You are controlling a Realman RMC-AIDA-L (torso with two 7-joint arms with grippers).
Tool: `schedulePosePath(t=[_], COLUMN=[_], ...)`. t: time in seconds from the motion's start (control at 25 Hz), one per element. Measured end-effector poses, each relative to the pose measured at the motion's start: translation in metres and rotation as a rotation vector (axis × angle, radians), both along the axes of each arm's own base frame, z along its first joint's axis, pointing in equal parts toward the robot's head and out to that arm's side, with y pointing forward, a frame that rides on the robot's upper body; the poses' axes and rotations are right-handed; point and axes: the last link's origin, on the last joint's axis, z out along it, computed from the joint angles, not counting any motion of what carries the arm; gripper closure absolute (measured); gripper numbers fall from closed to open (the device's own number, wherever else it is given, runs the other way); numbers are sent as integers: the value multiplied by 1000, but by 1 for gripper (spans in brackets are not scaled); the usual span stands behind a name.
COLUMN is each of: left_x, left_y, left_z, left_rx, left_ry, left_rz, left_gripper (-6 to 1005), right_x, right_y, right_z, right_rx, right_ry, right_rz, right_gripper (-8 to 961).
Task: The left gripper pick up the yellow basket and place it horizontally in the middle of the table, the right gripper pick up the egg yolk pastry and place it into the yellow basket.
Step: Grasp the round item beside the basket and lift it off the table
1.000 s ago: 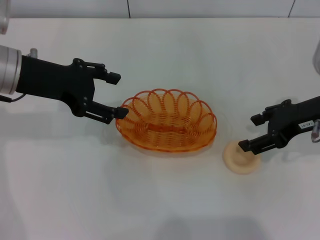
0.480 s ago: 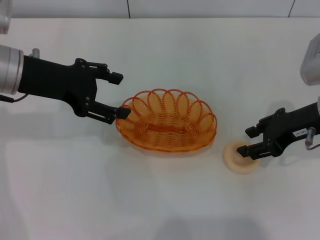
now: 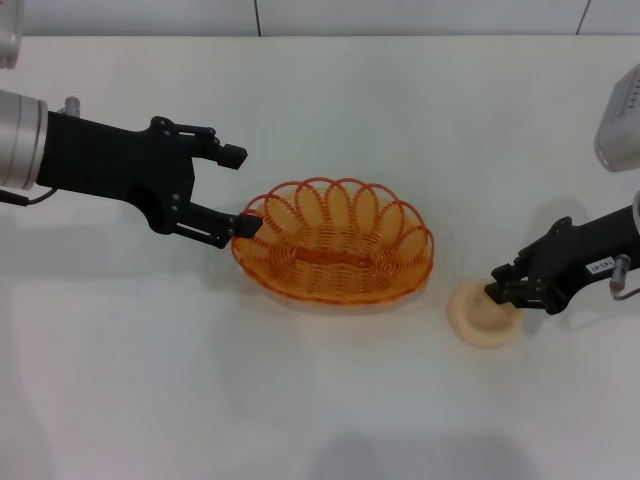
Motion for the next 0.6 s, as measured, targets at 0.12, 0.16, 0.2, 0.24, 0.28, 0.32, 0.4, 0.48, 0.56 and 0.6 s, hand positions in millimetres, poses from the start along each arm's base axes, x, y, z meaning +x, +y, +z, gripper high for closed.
schedulePosePath(t=[0.12, 0.16, 0.2, 0.24, 0.28, 0.32, 0.4, 0.48, 0.56, 0.6], left_x=[0, 0, 0, 1, 1, 1, 1, 1, 1, 1], left_y=[0, 0, 0, 0, 0, 0, 0, 0, 0, 0], left_z=[0, 0, 0, 0, 0, 0, 0, 0, 0, 0], left_rx=[1, 1, 1, 1, 1, 1, 1, 2, 3, 3], left_ry=[-1, -2, -2, -2, -2, -2, -2, -2, -2, -1], left_rz=[0, 0, -1, -1, -1, -1, -1, -1, -2, -2], left_gripper=[138, 138, 138, 139, 139, 139, 139, 140, 140, 140], right_x=[1, 1, 1, 1, 1, 1, 1, 1, 1, 1], right_y=[-1, -1, -1, -2, -2, -3, -4, -4, -4, -4], right_z=[0, 0, -1, -1, -2, -3, -4, -4, -4, -4], right_rx=[-5, -6, -9, -12, -14, -19, -27, -32, -31, -30], right_ry=[-3, -3, -3, -5, -6, -8, -10, -11, -10, -10], right_rz=[-3, -4, -4, -3, -2, 0, 0, 0, -1, -1], right_gripper=[699, 712, 725, 738, 750, 763, 774, 770, 766, 778])
